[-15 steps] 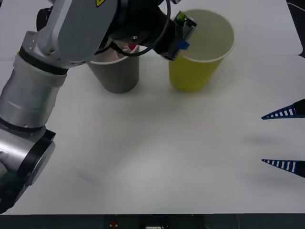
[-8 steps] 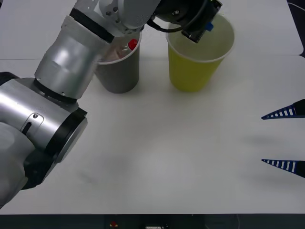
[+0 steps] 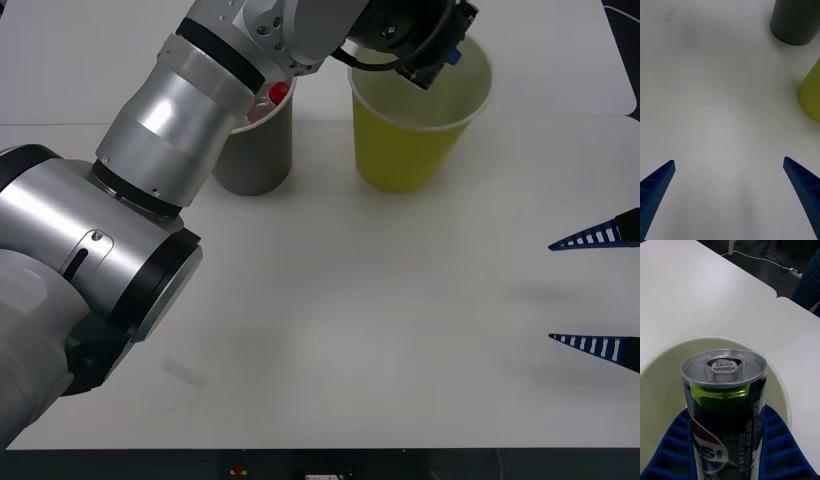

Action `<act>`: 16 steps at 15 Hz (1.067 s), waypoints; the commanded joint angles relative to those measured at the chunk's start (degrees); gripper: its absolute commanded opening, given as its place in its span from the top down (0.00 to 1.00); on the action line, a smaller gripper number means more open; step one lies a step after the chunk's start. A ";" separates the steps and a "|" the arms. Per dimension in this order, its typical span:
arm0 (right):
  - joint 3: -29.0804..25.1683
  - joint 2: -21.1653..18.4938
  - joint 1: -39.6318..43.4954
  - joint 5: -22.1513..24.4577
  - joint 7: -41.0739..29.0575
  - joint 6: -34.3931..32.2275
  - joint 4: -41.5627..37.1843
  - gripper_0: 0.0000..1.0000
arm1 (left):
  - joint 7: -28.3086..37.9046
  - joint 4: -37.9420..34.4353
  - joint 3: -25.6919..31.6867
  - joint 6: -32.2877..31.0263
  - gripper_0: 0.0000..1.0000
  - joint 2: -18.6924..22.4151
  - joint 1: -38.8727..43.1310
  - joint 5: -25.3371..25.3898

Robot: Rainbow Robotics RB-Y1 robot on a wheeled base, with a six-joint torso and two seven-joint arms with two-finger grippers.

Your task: Put the can into the green bin and the plastic bottle into the gray bin

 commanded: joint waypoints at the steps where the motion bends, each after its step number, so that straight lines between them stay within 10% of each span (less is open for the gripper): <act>1: 0.00 0.00 0.00 0.00 0.00 0.00 0.00 0.00 | -1.22 -0.01 0.35 -0.07 0.00 0.01 0.07 0.02; 6: 0.00 0.00 0.00 0.00 0.00 0.00 0.00 0.00 | -10.44 -5.55 5.63 -4.03 0.00 2.12 2.88 2.48; 16: 0.00 0.00 0.00 0.00 0.00 0.00 0.00 0.00 | -26.53 -26.29 8.70 -4.99 0.00 19.78 21.42 28.32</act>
